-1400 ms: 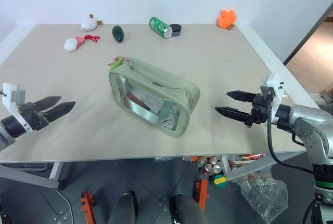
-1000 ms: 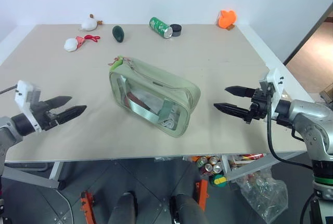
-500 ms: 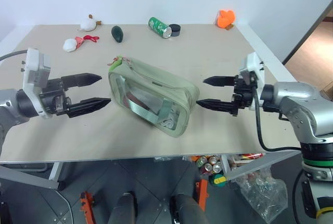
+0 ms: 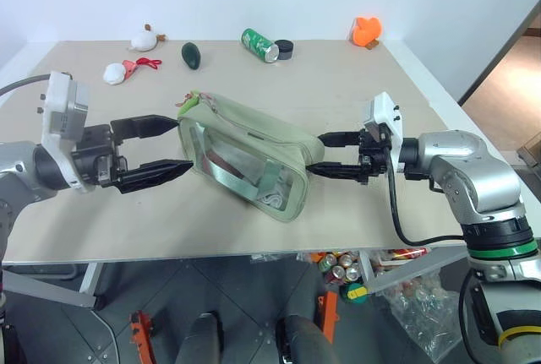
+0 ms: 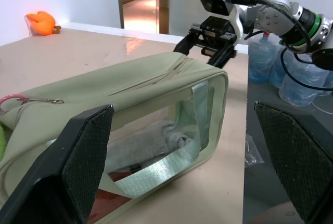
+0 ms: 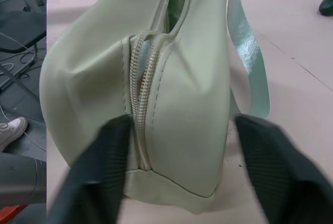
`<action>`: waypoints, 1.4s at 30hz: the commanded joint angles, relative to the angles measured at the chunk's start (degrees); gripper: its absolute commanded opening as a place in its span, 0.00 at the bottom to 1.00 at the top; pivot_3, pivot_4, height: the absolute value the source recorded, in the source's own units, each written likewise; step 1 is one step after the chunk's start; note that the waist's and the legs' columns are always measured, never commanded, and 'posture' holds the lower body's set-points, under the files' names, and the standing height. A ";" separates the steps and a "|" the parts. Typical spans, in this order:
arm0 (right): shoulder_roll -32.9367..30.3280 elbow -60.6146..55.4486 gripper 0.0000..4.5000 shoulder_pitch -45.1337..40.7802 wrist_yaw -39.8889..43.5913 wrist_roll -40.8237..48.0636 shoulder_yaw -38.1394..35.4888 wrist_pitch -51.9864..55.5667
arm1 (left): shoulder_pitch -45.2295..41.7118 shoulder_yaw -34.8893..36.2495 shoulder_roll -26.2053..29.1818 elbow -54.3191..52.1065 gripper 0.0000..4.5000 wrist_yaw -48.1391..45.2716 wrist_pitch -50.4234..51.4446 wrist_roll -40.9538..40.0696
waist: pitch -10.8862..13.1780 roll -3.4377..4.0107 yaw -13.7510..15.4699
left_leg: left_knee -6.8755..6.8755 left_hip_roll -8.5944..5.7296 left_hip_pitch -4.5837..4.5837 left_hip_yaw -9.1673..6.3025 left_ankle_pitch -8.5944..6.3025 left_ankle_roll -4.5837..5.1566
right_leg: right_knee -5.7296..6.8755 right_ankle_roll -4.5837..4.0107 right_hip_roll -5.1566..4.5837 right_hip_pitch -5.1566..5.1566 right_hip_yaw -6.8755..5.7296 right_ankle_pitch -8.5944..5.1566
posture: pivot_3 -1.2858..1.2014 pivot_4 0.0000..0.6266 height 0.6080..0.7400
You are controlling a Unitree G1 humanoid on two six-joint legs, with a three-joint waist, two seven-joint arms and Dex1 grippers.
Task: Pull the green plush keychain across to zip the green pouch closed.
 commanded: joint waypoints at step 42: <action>10.31 60.67 0.01 -40.13 -0.44 -33.20 8.22 -59.52 | 5.28 5.90 0.90 -1.36 1.00 3.25 -1.31 -2.23 | 0.03 0.04 -1.41 | -0.03 0.12 0.10 0.34 0.00 -0.04 | 0.10 0.14 0.16 -0.18 0.44 0.28 | 0.52 0.24 1.00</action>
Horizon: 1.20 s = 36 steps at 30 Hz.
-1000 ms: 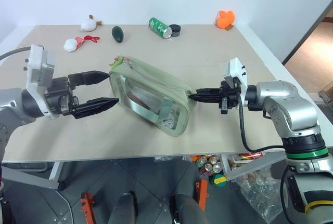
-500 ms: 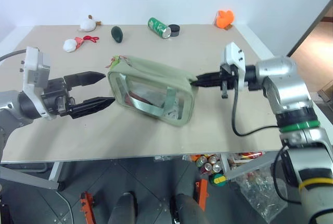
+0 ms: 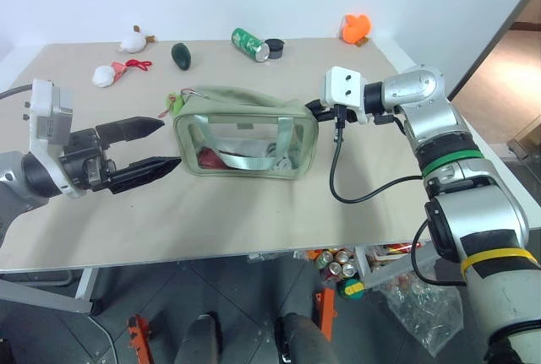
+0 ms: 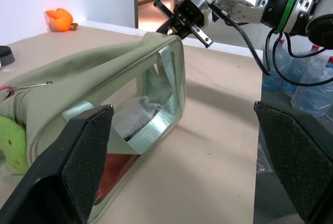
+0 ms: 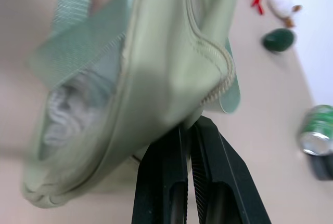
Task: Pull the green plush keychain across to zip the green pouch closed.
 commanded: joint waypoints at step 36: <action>-11.74 -14.63 0.83 2.86 6.66 11.08 -13.16 17.47 | -5.38 -3.77 -0.63 0.59 1.00 1.16 0.20 -0.64 | 0.01 0.01 0.05 | -0.01 0.02 0.01 0.28 -0.02 0.01 | 0.05 0.24 0.16 -0.13 0.55 0.07 | 0.52 0.24 1.00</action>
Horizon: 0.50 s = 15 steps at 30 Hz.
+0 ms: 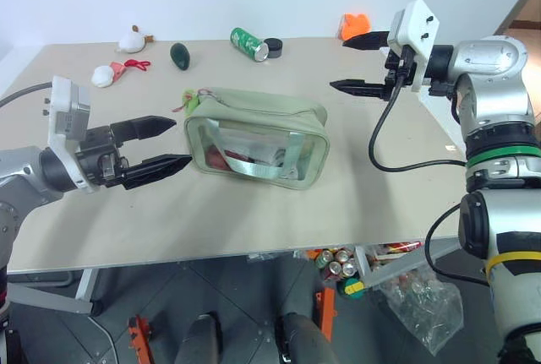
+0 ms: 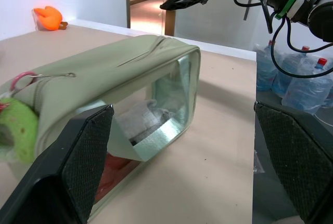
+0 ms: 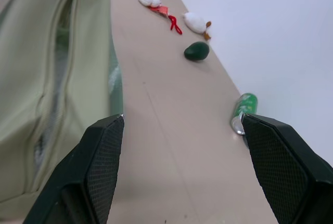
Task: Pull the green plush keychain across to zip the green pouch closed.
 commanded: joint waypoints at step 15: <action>-5.64 -51.74 0.83 27.43 -0.23 19.05 -4.82 38.35 | -0.86 0.75 0.16 -1.82 1.00 0.68 0.95 -1.71 | -0.01 -0.01 0.05 | 0.11 0.02 0.03 0.08 -0.03 0.04 | 0.05 -0.08 0.01 0.01 0.09 -0.07 | 0.52 0.24 1.00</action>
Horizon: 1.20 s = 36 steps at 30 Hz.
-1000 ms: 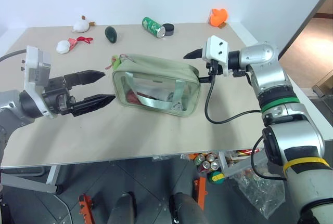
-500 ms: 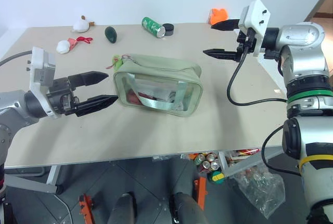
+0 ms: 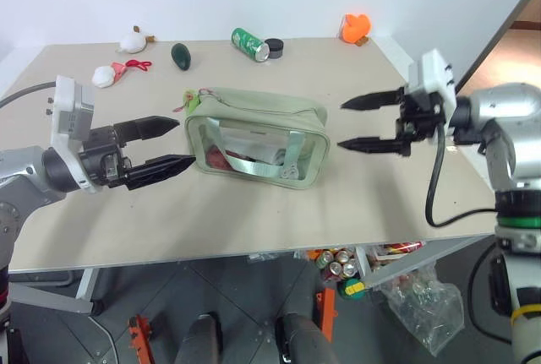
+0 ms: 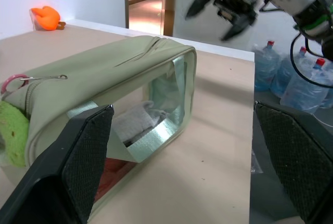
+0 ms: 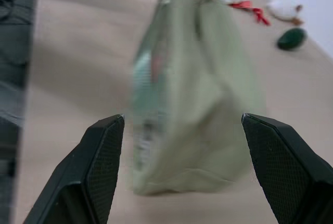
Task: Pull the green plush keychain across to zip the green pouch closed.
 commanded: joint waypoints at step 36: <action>5.95 0.81 0.02 -0.24 -10.05 -2.76 2.34 -3.55 | -1.52 0.90 -3.45 0.61 1.00 2.35 -1.73 1.45 | -0.03 -0.06 0.00 | 0.08 -0.02 -0.01 0.12 0.02 0.05 | -0.05 0.05 0.01 -0.02 0.19 0.10 | 0.52 0.24 1.00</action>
